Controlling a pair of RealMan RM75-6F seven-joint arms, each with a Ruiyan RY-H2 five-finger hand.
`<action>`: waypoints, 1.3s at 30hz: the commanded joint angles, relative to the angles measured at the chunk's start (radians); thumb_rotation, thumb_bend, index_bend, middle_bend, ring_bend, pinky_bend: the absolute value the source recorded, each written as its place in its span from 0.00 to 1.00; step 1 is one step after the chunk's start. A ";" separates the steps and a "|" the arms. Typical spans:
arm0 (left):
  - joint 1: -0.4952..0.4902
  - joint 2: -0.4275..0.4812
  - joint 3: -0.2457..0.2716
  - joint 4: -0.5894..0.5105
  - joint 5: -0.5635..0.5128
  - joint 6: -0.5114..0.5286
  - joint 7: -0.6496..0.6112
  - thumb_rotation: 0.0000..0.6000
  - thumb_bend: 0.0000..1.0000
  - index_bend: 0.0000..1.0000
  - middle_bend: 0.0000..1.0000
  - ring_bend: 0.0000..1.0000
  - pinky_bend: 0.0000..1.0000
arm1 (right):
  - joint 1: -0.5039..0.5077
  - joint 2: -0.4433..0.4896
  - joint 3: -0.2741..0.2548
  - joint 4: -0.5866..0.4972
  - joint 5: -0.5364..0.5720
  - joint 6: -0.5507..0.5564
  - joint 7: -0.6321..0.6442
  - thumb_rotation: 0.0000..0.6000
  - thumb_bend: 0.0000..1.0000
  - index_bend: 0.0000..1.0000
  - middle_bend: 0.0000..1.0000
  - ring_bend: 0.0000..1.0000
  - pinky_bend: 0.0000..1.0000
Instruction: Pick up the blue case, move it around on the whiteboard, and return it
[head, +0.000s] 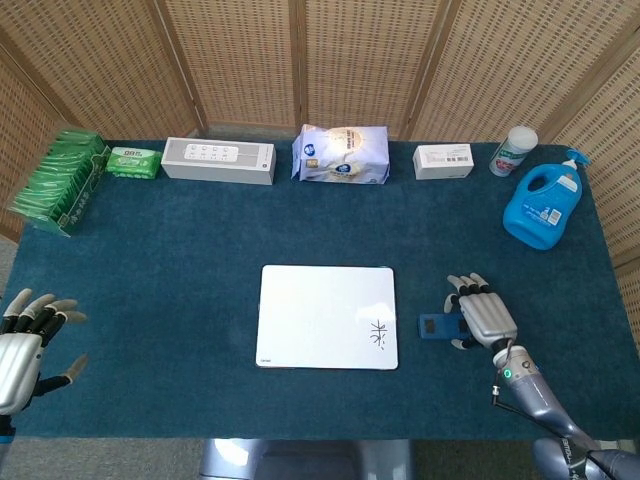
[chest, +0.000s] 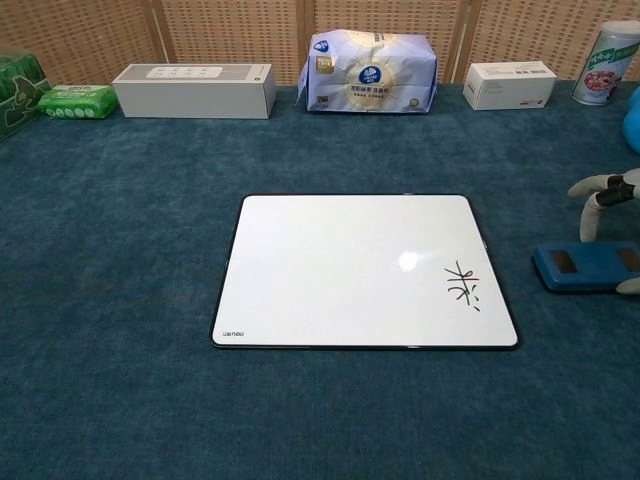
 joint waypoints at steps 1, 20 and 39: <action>0.000 0.000 0.000 0.000 -0.001 0.000 0.000 1.00 0.32 0.34 0.27 0.17 0.05 | 0.000 -0.005 0.005 0.003 -0.001 0.004 0.006 1.00 0.15 0.58 0.14 0.00 0.00; -0.009 -0.002 -0.007 0.002 -0.005 -0.009 0.005 1.00 0.32 0.34 0.27 0.17 0.05 | 0.004 0.076 0.033 -0.191 -0.037 0.022 0.056 1.00 0.19 0.73 0.24 0.09 0.00; 0.006 0.028 -0.008 -0.010 0.011 0.028 -0.004 1.00 0.32 0.34 0.27 0.17 0.05 | 0.099 -0.070 0.056 -0.286 -0.041 0.007 -0.061 1.00 0.19 0.74 0.23 0.09 0.00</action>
